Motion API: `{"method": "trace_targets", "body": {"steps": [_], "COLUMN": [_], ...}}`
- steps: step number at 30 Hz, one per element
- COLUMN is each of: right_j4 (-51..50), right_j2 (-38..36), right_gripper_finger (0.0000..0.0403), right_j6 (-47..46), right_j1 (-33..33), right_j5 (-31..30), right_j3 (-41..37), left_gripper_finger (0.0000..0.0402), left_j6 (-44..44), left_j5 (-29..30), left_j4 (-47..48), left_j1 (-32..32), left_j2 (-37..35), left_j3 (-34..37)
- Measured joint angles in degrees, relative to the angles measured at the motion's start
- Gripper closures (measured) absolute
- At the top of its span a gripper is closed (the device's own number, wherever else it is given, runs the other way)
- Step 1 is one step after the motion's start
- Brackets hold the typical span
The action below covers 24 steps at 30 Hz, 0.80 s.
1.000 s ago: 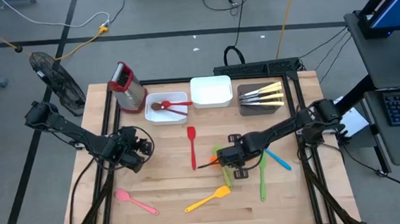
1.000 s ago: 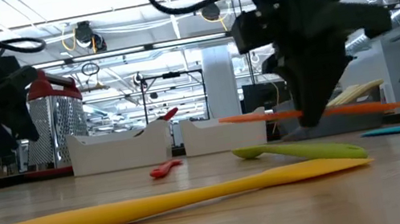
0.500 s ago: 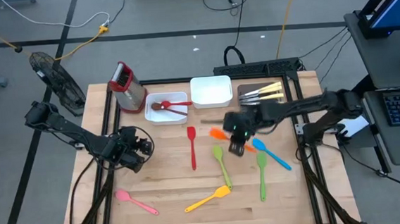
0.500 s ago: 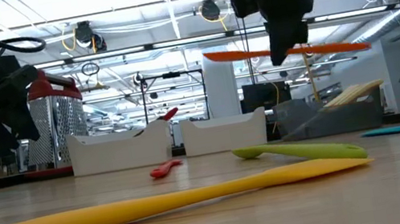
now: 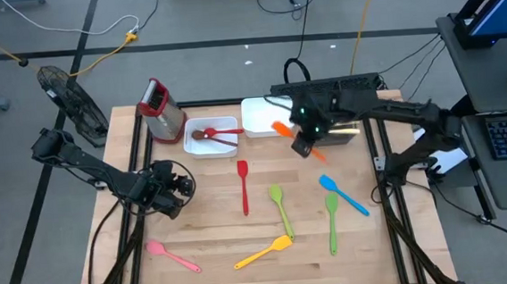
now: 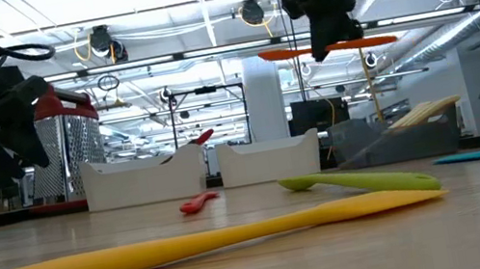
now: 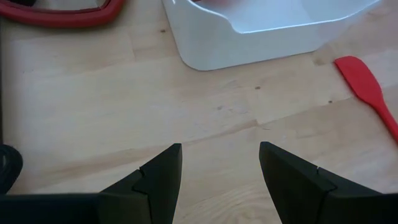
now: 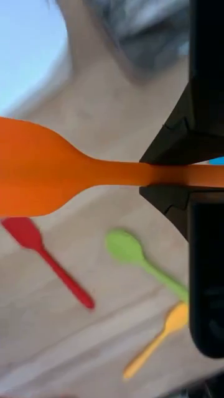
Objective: Pick & Place Kitchen Items
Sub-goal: Put the orange spatula into the right white bin
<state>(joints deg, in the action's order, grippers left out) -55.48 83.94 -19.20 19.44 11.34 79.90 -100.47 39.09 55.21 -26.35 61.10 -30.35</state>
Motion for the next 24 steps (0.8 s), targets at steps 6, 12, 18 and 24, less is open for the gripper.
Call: {"method": "trace_targets", "body": {"steps": [6,12,18,24], "right_j4": [-7.87,-13.84,-14.86,-14.79], "right_j2": [5.1,13.37,21.33,27.52], "right_gripper_finger": [0.0374,0.0374,0.0374,0.0374], "right_j6": [12.64,24.02,36.29,46.87], "right_j1": [5.4,8.4,8.88,8.86], "right_j5": [-7.91,-17.68,-24.75,-31.26], "right_j3": [10.15,18.65,22.62,25.05], "left_gripper_finger": [0.0183,0.0183,0.0181,0.0181], "left_j6": [-0.82,-1.8,-1.85,-3.77], "left_j5": [0.0,0.59,1.05,1.15], "left_j4": [-0.33,-0.68,-1.51,-1.91], "left_j1": [0.01,0.02,0.02,0.02], "left_j2": [0.01,0.02,0.02,0.01], "left_j3": [0.0,0.0,0.0,0.0]}}
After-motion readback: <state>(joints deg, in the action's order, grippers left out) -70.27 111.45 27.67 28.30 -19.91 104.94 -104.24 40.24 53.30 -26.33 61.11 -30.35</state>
